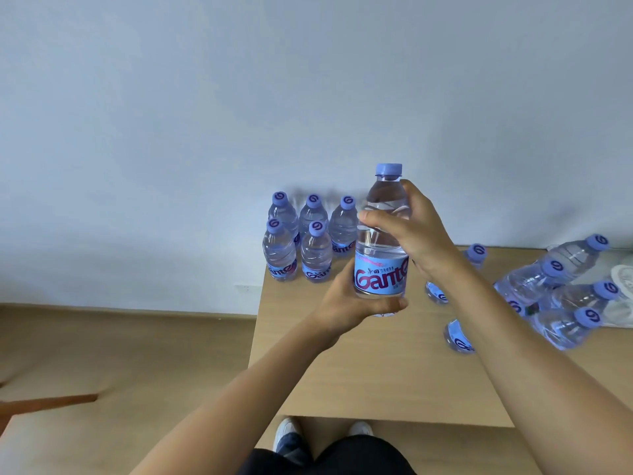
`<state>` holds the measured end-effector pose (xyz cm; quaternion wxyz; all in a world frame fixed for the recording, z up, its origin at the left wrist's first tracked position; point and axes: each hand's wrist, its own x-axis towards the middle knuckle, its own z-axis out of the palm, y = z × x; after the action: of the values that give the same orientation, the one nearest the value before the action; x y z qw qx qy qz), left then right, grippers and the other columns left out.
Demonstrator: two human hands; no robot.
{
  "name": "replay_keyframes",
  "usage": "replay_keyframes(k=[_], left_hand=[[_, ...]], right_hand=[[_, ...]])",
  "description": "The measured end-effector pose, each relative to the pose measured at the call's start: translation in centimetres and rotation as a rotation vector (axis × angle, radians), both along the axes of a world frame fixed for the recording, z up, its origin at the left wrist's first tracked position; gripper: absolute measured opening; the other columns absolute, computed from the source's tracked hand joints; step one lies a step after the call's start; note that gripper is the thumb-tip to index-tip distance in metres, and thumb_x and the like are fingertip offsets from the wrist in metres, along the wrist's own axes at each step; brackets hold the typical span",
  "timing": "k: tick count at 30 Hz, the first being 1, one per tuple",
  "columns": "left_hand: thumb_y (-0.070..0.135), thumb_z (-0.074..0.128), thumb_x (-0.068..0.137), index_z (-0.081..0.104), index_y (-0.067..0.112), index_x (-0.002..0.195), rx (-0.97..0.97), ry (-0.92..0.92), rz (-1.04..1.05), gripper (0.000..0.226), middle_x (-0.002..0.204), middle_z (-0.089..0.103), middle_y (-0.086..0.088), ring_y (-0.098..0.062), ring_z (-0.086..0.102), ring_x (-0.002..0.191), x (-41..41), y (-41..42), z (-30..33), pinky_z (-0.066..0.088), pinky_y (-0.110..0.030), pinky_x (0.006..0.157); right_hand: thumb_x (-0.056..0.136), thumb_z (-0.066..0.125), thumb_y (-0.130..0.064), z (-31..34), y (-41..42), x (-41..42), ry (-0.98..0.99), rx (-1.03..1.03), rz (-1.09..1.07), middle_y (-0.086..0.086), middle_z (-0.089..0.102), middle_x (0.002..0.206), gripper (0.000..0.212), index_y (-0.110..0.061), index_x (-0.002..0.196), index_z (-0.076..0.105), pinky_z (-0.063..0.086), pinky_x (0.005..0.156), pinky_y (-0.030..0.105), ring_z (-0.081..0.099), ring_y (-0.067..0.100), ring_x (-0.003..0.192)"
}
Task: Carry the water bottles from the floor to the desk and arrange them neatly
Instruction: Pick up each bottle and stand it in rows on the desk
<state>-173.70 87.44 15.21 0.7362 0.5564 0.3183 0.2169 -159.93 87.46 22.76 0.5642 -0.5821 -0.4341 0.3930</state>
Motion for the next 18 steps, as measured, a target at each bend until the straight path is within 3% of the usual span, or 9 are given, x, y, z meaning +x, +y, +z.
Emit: replay_keyframes(k=[5, 12, 18], left_hand=[[0.014, 0.085, 0.069, 0.057, 0.024, 0.117, -0.025, 0.019, -0.013, 0.057, 0.098, 0.072, 0.005, -0.010, 0.068, 0.089, -0.7, -0.5, -1.8, 0.056, -0.026, 0.076], [0.012, 0.085, 0.069, 0.058, 0.020, 0.118, -0.030, 0.069, -0.013, 0.056, 0.098, 0.072, 0.002, -0.013, 0.069, 0.089, -0.7, -0.3, -2.8, 0.056, -0.028, 0.075], [0.011, 0.085, 0.067, 0.060, 0.026, 0.112, -0.026, 0.126, -0.029, 0.053, 0.101, 0.072, 0.001, -0.009, 0.068, 0.090, -0.3, 0.8, -4.1, 0.057, -0.026, 0.077]], right_hand=[[0.068, 0.078, -0.021, -2.6, -0.1, -0.4, 0.033, -0.063, 0.000, -0.009, 0.073, 0.088, 0.031, -0.026, 0.094, 0.062, 0.055, 0.068, 0.022, 0.072, 0.014, 0.082], [0.067, 0.080, -0.023, -4.0, 0.5, 0.0, 0.038, -0.075, 0.012, -0.010, 0.072, 0.089, 0.030, -0.033, 0.090, 0.063, 0.055, 0.068, 0.022, 0.070, 0.010, 0.081], [0.068, 0.081, -0.023, -5.0, 1.0, 0.5, 0.031, -0.086, 0.001, -0.009, 0.071, 0.086, 0.033, -0.028, 0.093, 0.060, 0.054, 0.067, 0.022, 0.070, 0.009, 0.078]])
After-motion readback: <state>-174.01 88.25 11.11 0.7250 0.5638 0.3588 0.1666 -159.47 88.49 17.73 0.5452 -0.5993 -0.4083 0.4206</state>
